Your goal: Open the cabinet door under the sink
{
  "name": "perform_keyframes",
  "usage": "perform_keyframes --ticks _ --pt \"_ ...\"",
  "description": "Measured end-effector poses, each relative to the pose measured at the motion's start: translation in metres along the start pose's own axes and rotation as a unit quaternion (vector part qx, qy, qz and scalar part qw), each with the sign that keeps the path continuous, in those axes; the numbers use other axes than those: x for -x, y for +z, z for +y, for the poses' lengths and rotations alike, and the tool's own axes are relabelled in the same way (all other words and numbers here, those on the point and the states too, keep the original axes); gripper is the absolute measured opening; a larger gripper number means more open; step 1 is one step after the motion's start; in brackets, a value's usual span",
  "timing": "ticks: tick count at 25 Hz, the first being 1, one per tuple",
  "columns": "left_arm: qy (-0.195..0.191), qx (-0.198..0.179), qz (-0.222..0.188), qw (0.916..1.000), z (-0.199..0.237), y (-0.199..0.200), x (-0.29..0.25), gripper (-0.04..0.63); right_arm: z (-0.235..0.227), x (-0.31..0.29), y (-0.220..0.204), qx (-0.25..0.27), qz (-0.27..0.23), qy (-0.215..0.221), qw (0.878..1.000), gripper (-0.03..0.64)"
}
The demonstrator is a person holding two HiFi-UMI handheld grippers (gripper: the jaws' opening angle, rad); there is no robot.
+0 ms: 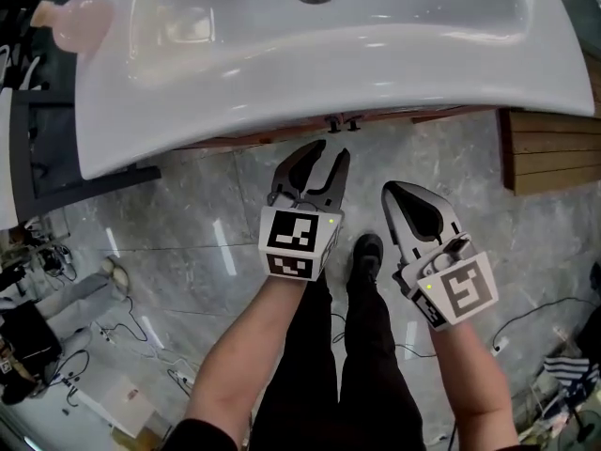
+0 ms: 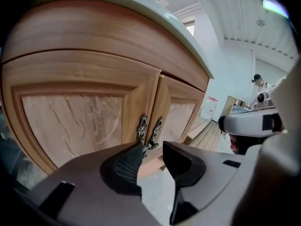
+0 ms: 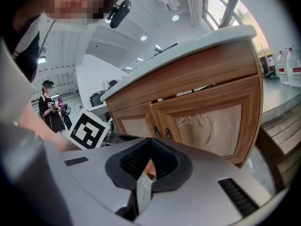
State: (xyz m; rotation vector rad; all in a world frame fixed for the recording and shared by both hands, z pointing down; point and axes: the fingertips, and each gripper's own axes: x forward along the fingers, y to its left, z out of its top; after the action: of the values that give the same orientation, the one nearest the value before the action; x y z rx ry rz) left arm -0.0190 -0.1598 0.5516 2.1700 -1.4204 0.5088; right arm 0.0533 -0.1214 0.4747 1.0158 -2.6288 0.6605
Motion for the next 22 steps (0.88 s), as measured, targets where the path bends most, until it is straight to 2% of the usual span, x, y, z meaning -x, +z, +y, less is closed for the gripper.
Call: perform_keyframes --ticks 3,9,12,17,22 --pt "0.015 0.009 0.002 0.9998 0.009 -0.007 -0.012 0.172 0.001 -0.002 -0.009 -0.001 0.006 0.009 1.000 0.013" --pt "0.021 0.025 0.018 0.9993 0.020 -0.013 -0.031 0.203 -0.004 0.003 -0.020 -0.004 0.015 0.009 1.000 0.012" --pt "0.021 0.020 0.023 0.9993 0.020 -0.015 -0.036 0.210 -0.008 0.008 -0.025 -0.006 0.020 0.007 1.000 0.013" --pt "0.024 0.011 0.029 0.9992 0.017 -0.018 -0.041 0.108 -0.015 0.013 -0.033 -0.007 0.031 0.002 0.999 0.012" --pt "0.025 0.025 0.045 0.9983 0.020 -0.021 -0.049 0.094 -0.018 0.013 -0.029 -0.008 0.026 0.004 1.000 0.013"
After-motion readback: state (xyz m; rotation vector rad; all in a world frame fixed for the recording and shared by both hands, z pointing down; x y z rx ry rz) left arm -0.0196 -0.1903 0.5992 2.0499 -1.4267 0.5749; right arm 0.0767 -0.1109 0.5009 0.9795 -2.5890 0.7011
